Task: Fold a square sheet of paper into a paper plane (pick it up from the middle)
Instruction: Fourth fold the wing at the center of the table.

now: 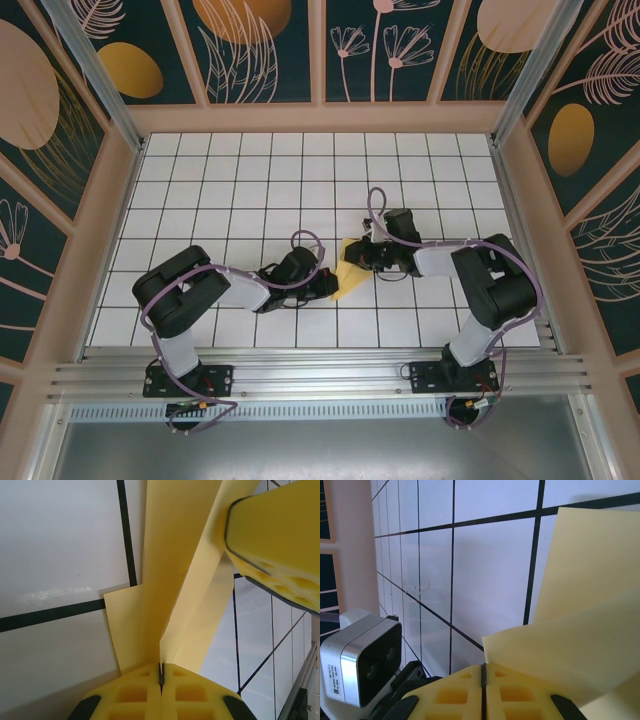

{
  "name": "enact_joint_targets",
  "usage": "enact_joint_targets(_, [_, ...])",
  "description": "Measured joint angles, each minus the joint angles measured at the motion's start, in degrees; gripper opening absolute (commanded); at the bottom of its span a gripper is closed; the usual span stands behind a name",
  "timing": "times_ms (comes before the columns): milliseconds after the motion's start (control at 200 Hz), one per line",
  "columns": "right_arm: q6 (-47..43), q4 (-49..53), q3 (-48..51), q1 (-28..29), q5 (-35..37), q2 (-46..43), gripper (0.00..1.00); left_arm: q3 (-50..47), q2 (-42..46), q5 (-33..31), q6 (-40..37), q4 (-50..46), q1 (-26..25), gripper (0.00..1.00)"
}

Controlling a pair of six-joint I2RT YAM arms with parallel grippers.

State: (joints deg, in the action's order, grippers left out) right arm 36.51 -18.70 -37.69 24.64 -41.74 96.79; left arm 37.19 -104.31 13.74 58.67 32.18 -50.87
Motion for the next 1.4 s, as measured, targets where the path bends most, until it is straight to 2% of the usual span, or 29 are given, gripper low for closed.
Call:
enact_joint_targets(510, [-0.8, -2.0, -2.0, 0.0, -0.4, 7.5, 0.09, 0.7, -0.2, 0.9, 0.2, -0.8, 0.3, 0.00])
enact_joint_targets(636, [-1.4, -2.1, -2.0, 0.0, -0.4, 7.7, 0.09, 1.0, 0.0, 0.9, 0.2, -1.6, 0.3, 0.14])
enact_joint_targets(711, [-1.6, -2.2, -2.0, 0.0, -0.5, 7.8, 0.09, 1.3, 0.3, 0.9, 0.3, -2.1, 0.3, 0.14])
enact_joint_targets(796, [-1.7, -2.2, -2.0, 0.0, -0.5, 7.9, 0.09, 1.5, 0.6, 1.0, 0.3, -2.5, 0.3, 0.20])
enact_joint_targets(1341, [-3.2, -2.3, -2.0, 0.0, -0.6, 7.9, 0.09, 1.3, 3.0, 0.4, 0.2, -7.0, -0.3, 0.18])
enact_joint_targets(1401, [-3.3, -2.3, -2.0, 0.0, -0.6, 7.9, 0.09, 0.8, 3.6, 0.4, 0.1, -7.6, -0.5, 0.13])
